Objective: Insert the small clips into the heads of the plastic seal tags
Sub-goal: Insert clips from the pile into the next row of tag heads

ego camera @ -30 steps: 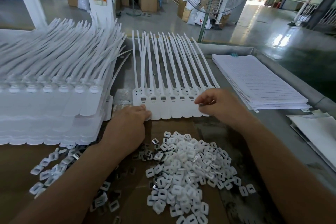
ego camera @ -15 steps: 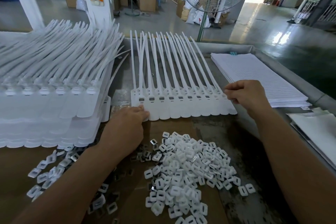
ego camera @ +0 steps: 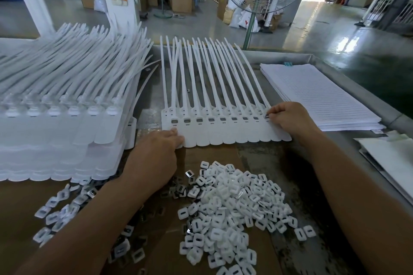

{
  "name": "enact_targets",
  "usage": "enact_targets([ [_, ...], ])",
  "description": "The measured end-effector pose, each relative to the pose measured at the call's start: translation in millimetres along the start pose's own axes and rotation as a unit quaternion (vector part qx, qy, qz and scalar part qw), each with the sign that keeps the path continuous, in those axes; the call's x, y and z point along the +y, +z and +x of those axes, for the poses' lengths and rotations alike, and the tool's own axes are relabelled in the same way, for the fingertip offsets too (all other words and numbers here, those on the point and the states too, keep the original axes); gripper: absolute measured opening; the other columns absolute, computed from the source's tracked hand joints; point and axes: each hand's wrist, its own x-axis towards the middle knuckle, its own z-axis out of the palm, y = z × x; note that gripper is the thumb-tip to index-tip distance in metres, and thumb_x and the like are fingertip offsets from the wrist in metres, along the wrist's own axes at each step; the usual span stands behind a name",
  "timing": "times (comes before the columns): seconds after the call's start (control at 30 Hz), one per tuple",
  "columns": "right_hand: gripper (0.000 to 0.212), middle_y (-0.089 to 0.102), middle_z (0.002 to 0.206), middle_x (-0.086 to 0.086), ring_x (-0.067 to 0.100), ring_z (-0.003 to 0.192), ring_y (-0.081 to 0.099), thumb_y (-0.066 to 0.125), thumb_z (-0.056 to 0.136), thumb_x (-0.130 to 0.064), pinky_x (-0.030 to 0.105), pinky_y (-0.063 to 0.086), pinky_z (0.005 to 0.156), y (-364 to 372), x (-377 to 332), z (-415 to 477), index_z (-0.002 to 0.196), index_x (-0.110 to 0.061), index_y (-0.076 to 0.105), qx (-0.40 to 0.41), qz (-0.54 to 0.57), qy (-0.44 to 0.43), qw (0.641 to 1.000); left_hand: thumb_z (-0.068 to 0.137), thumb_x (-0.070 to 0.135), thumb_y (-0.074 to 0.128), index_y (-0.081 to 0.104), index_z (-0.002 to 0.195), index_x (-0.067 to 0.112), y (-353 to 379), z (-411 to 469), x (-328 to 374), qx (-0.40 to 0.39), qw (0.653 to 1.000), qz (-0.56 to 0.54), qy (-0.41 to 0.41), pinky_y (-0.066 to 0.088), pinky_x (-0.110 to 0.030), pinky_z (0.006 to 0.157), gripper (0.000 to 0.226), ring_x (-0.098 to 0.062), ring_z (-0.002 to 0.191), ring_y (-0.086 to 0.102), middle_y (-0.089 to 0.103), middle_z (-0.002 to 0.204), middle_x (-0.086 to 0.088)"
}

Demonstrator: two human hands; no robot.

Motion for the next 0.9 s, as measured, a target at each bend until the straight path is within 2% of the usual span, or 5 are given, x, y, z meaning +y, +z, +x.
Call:
enact_targets([
  [0.1, 0.018, 0.055, 0.084, -0.009, 0.009, 0.080, 0.047, 0.057, 0.088, -0.012, 0.029, 0.039, 0.078, 1.4, 0.6, 2.6, 0.075, -0.021, 0.065, -0.011, -0.016, -0.001, 1.000, 0.085, -0.003, 0.042, 0.056, 0.124, 0.014, 0.9, 0.5, -0.8, 0.002, 1.000, -0.004, 0.003, 0.023, -0.026, 0.108, 0.045, -0.018, 0.128, 0.040, 0.045, 0.139, -0.004],
  [0.2, 0.024, 0.056, 0.077, -0.012, 0.003, 0.073, 0.046, 0.060, 0.086, -0.013, 0.027, 0.036, 0.073, 0.7, 1.1, 5.1, 0.065, -0.026, 0.061, -0.022, -0.020, 0.000, 1.000, 0.085, -0.004, 0.043, 0.058, 0.122, 0.013, 2.0, 0.9, -1.4, 0.006, 1.000, -0.012, 0.005, 0.024, -0.027, 0.108, 0.043, -0.020, 0.127, 0.042, 0.048, 0.136, -0.006],
  [0.57, 0.023, 0.057, 0.080, -0.008, 0.013, 0.089, 0.049, 0.064, 0.081, -0.008, 0.029, 0.038, 0.076, 1.5, -4.4, 5.0, 0.065, -0.024, 0.060, -0.002, 0.004, 0.021, 1.000, 0.084, -0.005, 0.042, 0.055, 0.125, 0.014, 2.2, 2.2, -1.5, 0.004, 1.000, -0.007, -0.001, 0.023, -0.027, 0.109, 0.047, -0.020, 0.128, 0.040, 0.046, 0.138, -0.005],
  [0.7, 0.023, 0.052, 0.074, -0.013, 0.013, 0.087, 0.047, 0.065, 0.080, -0.007, 0.030, 0.037, 0.075, 1.4, -6.7, 5.8, 0.065, -0.024, 0.059, 0.000, 0.016, 0.036, 0.999, 0.083, -0.005, 0.042, 0.056, 0.124, 0.013, 1.5, 2.2, -1.7, 0.006, 1.000, -0.006, 0.002, 0.024, -0.028, 0.108, 0.046, -0.021, 0.128, 0.041, 0.046, 0.137, -0.006],
  [0.9, 0.023, 0.058, 0.081, -0.004, 0.014, 0.087, 0.051, 0.069, 0.077, -0.009, 0.030, 0.039, 0.074, 0.4, -4.5, 5.6, 0.062, -0.025, 0.060, 0.006, 0.039, 0.044, 0.998, 0.080, -0.009, 0.044, 0.061, 0.116, 0.007, 2.2, 2.6, -2.0, 0.013, 1.000, -0.009, 0.008, 0.027, -0.028, 0.104, 0.043, -0.025, 0.121, 0.049, 0.054, 0.129, -0.012],
])
